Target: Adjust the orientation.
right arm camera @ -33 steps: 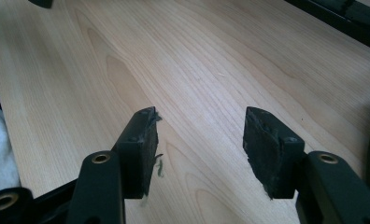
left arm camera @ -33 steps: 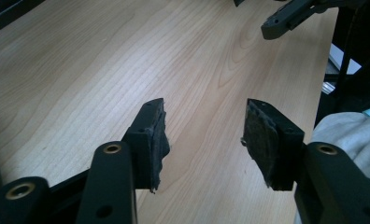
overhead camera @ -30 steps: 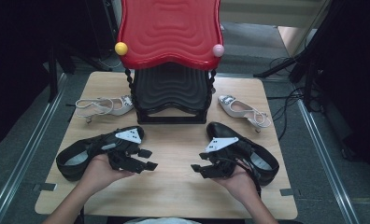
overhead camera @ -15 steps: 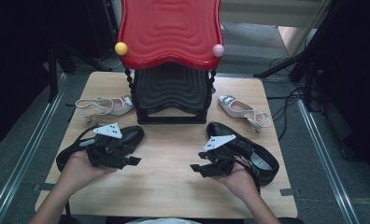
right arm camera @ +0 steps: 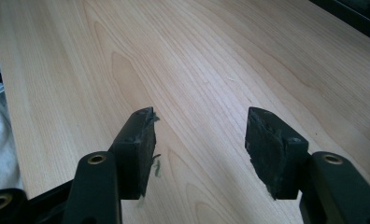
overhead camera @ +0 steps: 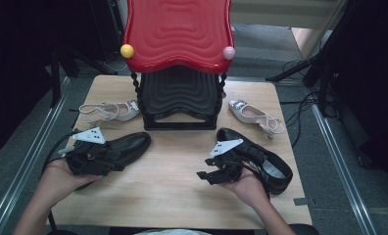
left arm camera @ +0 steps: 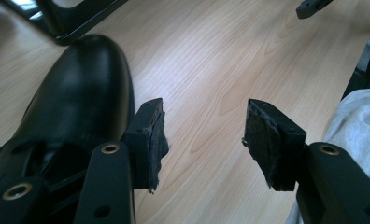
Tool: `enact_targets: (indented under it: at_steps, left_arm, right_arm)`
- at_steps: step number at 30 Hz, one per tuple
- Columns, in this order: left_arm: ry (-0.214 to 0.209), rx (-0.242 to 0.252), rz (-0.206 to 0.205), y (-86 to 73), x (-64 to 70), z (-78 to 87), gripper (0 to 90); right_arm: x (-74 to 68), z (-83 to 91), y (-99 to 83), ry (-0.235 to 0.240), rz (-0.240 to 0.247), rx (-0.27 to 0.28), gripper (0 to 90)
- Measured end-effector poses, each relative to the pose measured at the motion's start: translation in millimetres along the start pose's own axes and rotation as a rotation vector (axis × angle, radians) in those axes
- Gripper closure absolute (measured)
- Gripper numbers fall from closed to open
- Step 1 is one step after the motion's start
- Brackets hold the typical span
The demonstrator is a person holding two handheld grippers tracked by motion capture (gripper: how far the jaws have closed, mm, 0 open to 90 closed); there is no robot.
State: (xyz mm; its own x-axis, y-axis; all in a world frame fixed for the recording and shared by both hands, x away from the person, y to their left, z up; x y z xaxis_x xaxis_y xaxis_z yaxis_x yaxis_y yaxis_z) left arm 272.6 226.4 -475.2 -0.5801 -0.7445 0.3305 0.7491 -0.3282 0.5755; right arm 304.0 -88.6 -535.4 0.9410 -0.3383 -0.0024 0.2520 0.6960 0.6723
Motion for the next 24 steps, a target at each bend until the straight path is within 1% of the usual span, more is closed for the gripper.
enact_targets:
  at_steps: [3,4,8,12,16,20,21,22,24]
  left_arm:
    - [0.012,0.008,0.029,-4.5,-8.2,8.3,48.3]
    - [0.012,0.012,0.034,-5.6,-9.8,10.3,48.4]
    - [0.034,0.025,0.052,-12.6,-18.4,21.7,48.3]
    - [0.067,0.020,0.071,-19.9,-26.3,30.1,48.1]
    - [0.081,0.011,0.103,-29.2,-35.1,37.8,47.9]
    - [0.119,-0.009,0.128,-39.8,-46.0,39.0,47.6]
    - [0.124,-0.010,0.132,-41.5,-48.7,38.6,47.6]
    - [0.124,-0.010,0.132,-41.5,-48.7,38.6,47.6]
    - [0.117,-0.001,0.157,-45.2,-54.9,35.0,47.5]
  right_arm:
    - [0.5,-1.2,1.5,0.005,-0.001,-0.001,44.2]
    - [1.1,-1.9,1.9,0.005,0.000,0.000,44.2]
    - [2.3,-4.0,3.2,0.010,-0.001,-0.005,44.2]
    - [2.4,-6.9,5.1,0.015,0.006,-0.008,44.2]
    - [2.3,-9.3,6.9,0.018,0.015,-0.010,43.9]
    - [2.2,-11.4,8.5,0.023,0.017,-0.016,43.7]
    - [2.6,-12.5,9.5,0.024,0.024,-0.010,43.7]
    - [2.6,-12.5,9.5,0.024,0.024,-0.010,43.7]
    - [2.3,-13.8,10.4,0.026,0.026,-0.015,43.7]
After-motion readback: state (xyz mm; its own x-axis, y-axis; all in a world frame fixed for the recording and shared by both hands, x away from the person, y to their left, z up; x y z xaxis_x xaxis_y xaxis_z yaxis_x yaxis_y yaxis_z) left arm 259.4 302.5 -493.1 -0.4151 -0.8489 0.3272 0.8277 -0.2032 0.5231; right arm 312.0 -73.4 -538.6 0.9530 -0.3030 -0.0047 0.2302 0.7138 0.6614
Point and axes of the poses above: each handheld gripper's, and its own axes: z roughly backward along the jaws, y roughly out of its top, x roughly to its right, the point moved 7 cm from there along -z, roughly forward along the jaws, and after that the axes turned 13 degrees about z, right-handed, at the moved point
